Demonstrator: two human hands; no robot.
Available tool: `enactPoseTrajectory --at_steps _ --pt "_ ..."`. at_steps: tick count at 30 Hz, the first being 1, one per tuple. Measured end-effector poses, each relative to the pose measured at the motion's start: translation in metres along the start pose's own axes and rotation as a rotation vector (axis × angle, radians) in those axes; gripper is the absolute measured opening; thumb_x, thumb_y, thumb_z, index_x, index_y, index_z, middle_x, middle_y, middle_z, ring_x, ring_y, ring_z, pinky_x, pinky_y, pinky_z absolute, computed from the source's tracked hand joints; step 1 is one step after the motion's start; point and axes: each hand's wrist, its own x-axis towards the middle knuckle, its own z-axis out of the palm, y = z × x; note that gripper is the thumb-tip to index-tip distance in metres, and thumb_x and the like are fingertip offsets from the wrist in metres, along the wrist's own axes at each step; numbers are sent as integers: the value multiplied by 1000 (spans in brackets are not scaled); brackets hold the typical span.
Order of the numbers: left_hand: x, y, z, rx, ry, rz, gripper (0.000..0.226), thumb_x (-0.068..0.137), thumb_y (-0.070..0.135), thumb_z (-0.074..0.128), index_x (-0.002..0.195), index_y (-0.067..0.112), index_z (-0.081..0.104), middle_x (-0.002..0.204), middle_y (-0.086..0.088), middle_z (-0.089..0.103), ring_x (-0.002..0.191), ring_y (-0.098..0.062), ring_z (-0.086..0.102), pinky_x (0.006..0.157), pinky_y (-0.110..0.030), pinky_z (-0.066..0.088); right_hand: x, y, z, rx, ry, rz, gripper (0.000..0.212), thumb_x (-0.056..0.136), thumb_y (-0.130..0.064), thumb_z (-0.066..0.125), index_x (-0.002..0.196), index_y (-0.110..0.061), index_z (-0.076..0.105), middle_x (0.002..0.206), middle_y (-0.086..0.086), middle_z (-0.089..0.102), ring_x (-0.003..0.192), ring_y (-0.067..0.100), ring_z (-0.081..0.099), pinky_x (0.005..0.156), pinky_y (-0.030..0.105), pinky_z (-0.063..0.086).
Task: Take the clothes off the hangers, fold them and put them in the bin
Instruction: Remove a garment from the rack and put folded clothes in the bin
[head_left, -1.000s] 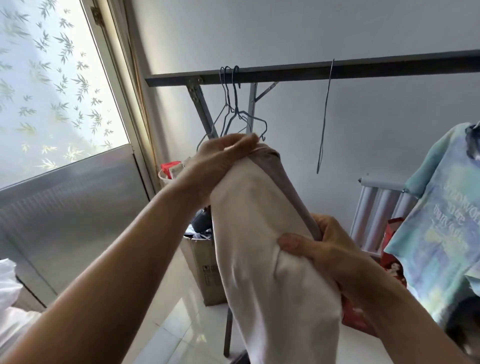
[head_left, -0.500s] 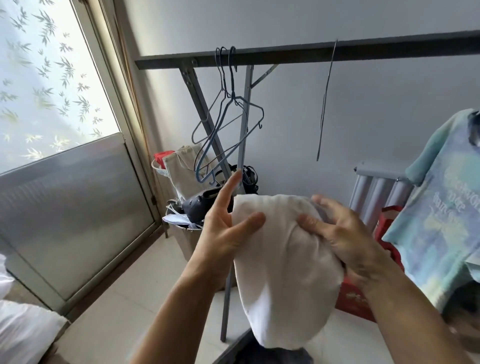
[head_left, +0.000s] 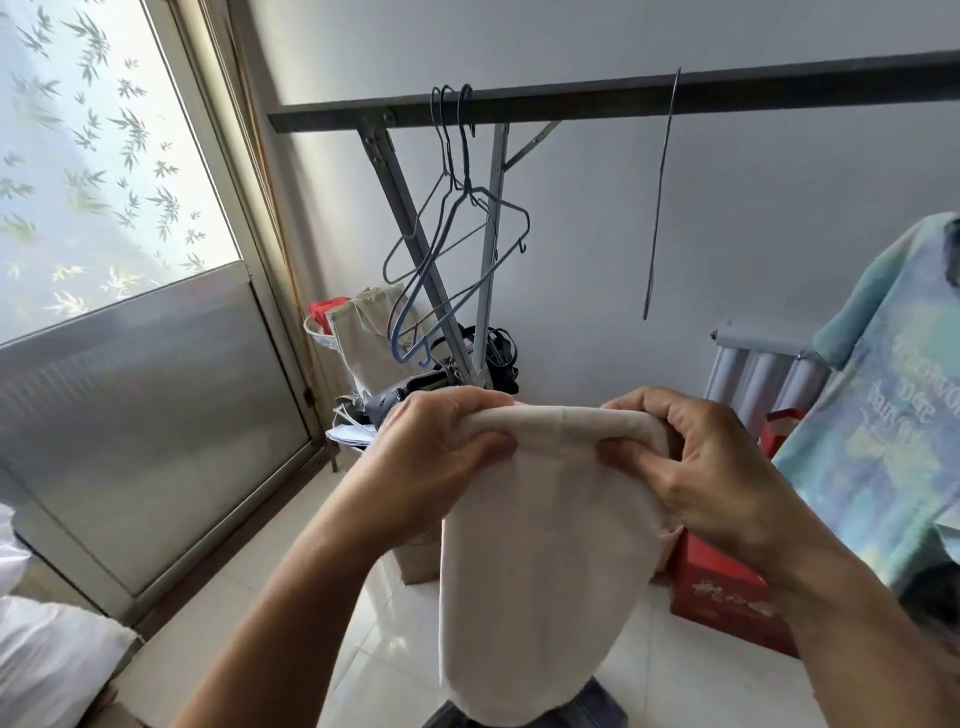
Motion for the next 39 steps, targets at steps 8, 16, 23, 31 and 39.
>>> enactPoseTrajectory --at_steps 8,16,23,31,39 --pt "6 -10 -5 -393 98 -20 21 81 43 72 83 23 78 99 3 65 86 3 59 70 -12 46 5 1 -6 394 -17 31 21 76 -24 66 83 -4 66 74 -1 69 65 10 64 54 16 49" --pt "1 -24 32 -895 -125 -238 49 71 55 76 95 11 76 92 -11 74 83 -20 70 78 -35 58 18 2 1 640 65 170 16 88 -18 62 85 -3 66 71 7 72 63 16 69 51 26 55" --pt "7 -14 45 -909 73 -324 37 76 31 67 91 -3 70 80 -12 73 67 -20 67 67 -33 58 9 24 -6 1157 -143 323 66 95 -53 35 112 1 69 107 23 69 102 30 68 83 38 55" --pt "17 -10 54 -455 324 -114 53 96 51 51 70 4 55 62 0 58 60 -18 48 55 -41 43 3 44 14 947 42 458 55 71 -22 74 121 -1 64 109 18 72 98 31 70 82 45 58" --pt "33 -18 41 -64 420 -78 54 95 58 34 56 20 36 52 6 40 61 -27 39 58 -36 34 11 28 6 917 121 448 31 77 -19 66 103 -2 70 95 15 75 80 23 74 58 30 58"
